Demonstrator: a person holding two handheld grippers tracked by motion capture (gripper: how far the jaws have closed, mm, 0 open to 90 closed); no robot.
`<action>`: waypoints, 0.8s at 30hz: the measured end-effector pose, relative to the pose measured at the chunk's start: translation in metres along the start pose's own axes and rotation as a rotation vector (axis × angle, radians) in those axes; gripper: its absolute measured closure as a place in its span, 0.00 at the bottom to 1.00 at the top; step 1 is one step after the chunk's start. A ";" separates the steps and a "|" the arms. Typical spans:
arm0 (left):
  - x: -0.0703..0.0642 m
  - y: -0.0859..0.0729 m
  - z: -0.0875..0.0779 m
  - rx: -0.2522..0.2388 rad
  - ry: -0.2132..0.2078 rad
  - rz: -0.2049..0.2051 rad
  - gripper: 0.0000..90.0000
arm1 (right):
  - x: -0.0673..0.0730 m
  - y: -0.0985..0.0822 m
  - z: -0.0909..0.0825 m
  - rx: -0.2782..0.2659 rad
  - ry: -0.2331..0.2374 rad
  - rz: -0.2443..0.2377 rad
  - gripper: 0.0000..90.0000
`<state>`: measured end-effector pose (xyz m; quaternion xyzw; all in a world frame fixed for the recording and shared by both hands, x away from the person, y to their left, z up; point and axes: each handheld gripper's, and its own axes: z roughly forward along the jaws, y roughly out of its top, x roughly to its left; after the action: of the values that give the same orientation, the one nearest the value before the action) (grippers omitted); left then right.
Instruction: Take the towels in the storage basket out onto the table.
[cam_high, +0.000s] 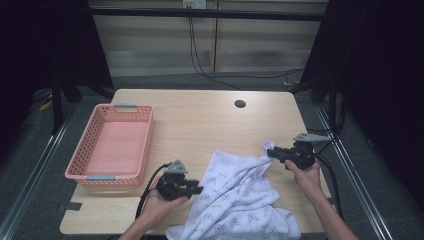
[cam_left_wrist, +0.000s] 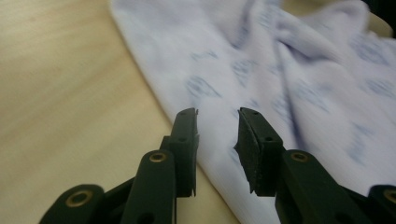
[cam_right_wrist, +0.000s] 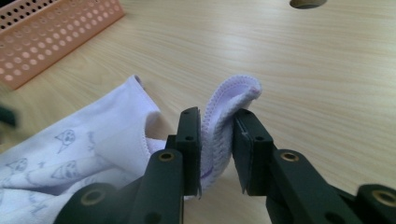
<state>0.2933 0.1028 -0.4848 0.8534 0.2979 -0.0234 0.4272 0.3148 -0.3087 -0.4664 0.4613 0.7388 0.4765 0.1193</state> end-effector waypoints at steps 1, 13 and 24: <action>0.008 0.005 0.006 -0.007 0.000 -0.019 0.74 | 0.000 0.000 -0.001 -0.005 0.005 0.001 0.80; 0.020 0.024 0.046 0.016 0.111 -0.010 0.81 | -0.003 -0.001 -0.013 -0.042 0.028 0.008 0.95; 0.022 0.025 0.004 -0.091 0.110 -0.054 0.96 | -0.001 0.006 -0.021 -0.080 0.023 -0.003 0.99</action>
<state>0.3255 0.0996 -0.4757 0.8248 0.3446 0.0257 0.4476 0.3057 -0.3209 -0.4510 0.4495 0.7211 0.5110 0.1297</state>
